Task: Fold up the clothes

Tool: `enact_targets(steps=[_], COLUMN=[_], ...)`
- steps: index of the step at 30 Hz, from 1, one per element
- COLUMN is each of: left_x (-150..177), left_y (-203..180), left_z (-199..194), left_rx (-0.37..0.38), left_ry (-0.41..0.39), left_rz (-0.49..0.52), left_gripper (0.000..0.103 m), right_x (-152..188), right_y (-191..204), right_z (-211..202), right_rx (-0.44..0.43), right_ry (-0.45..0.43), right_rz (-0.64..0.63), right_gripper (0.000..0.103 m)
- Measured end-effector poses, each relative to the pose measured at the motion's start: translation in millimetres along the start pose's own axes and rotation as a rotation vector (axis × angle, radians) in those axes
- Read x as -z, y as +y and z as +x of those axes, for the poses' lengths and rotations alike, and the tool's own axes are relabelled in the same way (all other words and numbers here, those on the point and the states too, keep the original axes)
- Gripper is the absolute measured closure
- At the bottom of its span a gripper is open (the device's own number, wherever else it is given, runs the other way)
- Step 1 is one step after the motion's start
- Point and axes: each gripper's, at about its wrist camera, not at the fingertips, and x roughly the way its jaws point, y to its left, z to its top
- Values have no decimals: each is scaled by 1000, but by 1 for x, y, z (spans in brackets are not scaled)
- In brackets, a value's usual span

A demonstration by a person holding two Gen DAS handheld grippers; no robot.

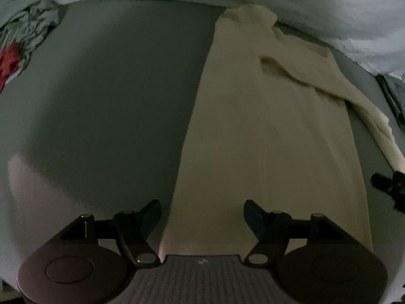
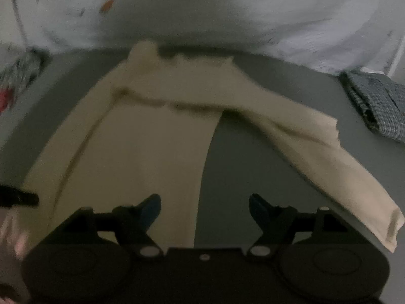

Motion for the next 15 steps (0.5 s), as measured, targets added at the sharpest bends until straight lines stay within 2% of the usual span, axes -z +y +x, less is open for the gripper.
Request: enact_targets(steps=[1,2,3,9,10,12,15], left_x=[-8,-15,-23,-77,-86,-103,-128], left_y=[2,5,6,11,12,14,20], left_z=[1,3,4,22,25,31,38], left_rx=[2,3,0,-15,-21,-27,-26], left_ry=[-6,-12,-19,-69,-76,-91,-115], left_rz=[1,3,6,44,51,64,70], left_gripper=[30,30,30,29,29,28,26], right_x=[-6,-14,-27,-105,-118,-144,-183], right_y=[-2,-2,1,17,20,25,33], right_z=[0,2,9,51,58,72,93], right_rx=[-6,-15,-33,-142,-161,-197,-251], right_ry=[-27,-49,-53,-78,-82,-91,-103], right_rz=[13,22,17,-13,-18,-28,-43], right_gripper=[58,78,84,81,79,56,51])
